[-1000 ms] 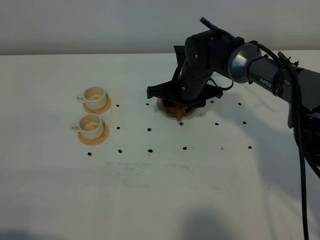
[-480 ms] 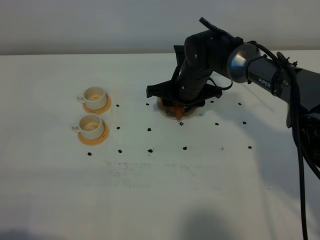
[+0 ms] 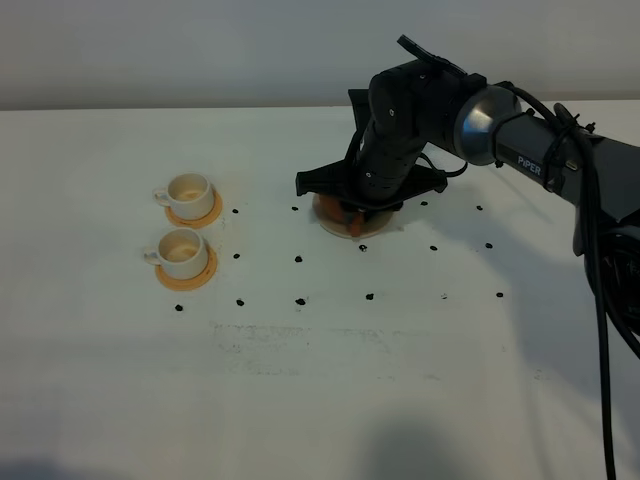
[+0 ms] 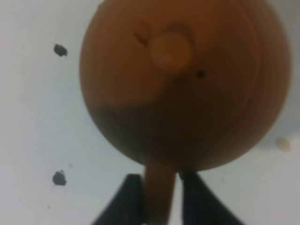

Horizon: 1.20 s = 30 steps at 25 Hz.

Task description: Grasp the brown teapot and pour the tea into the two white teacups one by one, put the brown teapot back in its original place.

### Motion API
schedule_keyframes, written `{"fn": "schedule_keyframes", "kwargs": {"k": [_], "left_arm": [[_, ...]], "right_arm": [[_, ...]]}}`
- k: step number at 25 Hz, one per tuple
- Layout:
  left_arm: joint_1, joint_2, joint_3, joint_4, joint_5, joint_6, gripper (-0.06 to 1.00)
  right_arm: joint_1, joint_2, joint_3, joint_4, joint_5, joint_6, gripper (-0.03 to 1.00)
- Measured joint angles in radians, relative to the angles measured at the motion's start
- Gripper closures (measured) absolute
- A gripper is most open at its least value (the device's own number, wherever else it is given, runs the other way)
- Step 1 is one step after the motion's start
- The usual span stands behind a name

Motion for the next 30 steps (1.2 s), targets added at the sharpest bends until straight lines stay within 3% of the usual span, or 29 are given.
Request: {"fn": "schedule_keyframes", "kwargs": {"k": [2,30], "left_arm": [[0.000,0.000,0.000,0.000,0.000,0.000,0.50],[0.000,0.000,0.000,0.000,0.000,0.000,0.50]], "right_arm": [[0.000,0.000,0.000,0.000,-0.005,-0.015,0.88],[0.000,0.001,0.000,0.002,-0.094,-0.055,0.88]]}}
